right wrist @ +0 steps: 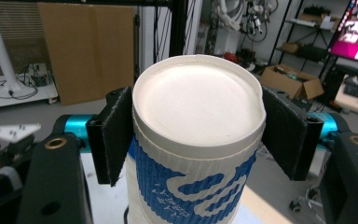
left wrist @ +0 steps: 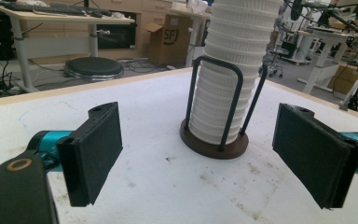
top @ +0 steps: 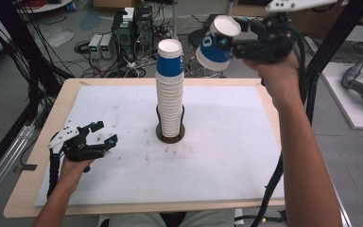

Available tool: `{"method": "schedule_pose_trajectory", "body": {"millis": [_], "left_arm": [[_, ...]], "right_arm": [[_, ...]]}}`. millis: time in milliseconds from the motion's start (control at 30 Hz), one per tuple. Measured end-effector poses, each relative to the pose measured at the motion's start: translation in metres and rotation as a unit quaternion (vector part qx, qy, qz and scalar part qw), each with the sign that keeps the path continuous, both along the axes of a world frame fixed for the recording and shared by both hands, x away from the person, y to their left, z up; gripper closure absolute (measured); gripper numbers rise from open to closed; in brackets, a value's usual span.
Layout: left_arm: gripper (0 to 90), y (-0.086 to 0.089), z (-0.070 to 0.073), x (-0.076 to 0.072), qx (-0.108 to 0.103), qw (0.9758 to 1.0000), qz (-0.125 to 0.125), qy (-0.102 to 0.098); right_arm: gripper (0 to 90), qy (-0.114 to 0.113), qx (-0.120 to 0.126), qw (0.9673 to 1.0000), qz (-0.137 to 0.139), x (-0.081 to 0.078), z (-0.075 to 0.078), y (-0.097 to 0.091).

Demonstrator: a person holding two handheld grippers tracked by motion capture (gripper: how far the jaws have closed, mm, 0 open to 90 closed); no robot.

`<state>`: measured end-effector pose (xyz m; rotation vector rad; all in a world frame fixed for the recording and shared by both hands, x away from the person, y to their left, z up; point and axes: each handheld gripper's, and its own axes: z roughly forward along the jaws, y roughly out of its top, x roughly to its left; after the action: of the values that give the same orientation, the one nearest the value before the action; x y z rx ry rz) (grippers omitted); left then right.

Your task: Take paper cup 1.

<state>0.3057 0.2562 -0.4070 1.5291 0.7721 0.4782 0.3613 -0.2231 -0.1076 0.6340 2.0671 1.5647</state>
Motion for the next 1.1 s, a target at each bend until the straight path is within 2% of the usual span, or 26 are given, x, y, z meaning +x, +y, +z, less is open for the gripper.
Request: {"method": "schedule_pose_trajectory", "body": {"millis": [133,167,200,300,433,600,800,933,1100], "left_arm": [[15.6,-0.002,0.0,0.0,0.004,1.0,-0.004,-0.001],[15.6,-0.003,0.0,0.0,0.004,1.0,-0.006,-0.001],[15.6,-0.004,0.0,0.0,0.005,1.0,-0.006,-0.002],[15.6,-0.006,0.0,-0.001,-0.002,0.9999,-0.012,-0.002],[15.5,-0.009,0.0,-0.002,0.001,0.9998,-0.019,-0.003],[15.5,-0.012,0.0,-0.002,0.003,0.9996,-0.028,-0.003],[15.5,-0.015,0.0,-0.002,0.001,0.9995,-0.032,-0.004],[15.5,-0.017,0.0,-0.003,0.004,0.9994,-0.036,-0.002],[15.5,-0.021,-0.002,-0.003,0.01,0.9992,-0.039,-0.002]], "right_arm": [[30.4,0.019,0.0,0.9998,-0.006,-0.01,-0.028,-0.021],[30.4,0.019,0.0,0.9998,-0.006,-0.01,-0.028,-0.021],[30.6,0.024,-0.008,0.9997,-0.006,-0.013,-0.041,-0.028],[30.6,0.035,-0.016,0.9992,-0.008,-0.018,-0.062,-0.035],[30.6,0.043,-0.02,0.9989,-0.004,-0.025,-0.091,-0.041],[30.6,0.053,-0.037,0.9979,0.001,-0.034,-0.132,-0.039],[30.6,0.068,-0.044,0.9967,0.009,-0.04,-0.178,-0.033],[30.6,0.077,-0.028,0.9964,0.02,-0.041,-0.198,-0.028],[30.6,0.077,-0.036,0.996,0.027,-0.044,-0.214,-0.019]]}}
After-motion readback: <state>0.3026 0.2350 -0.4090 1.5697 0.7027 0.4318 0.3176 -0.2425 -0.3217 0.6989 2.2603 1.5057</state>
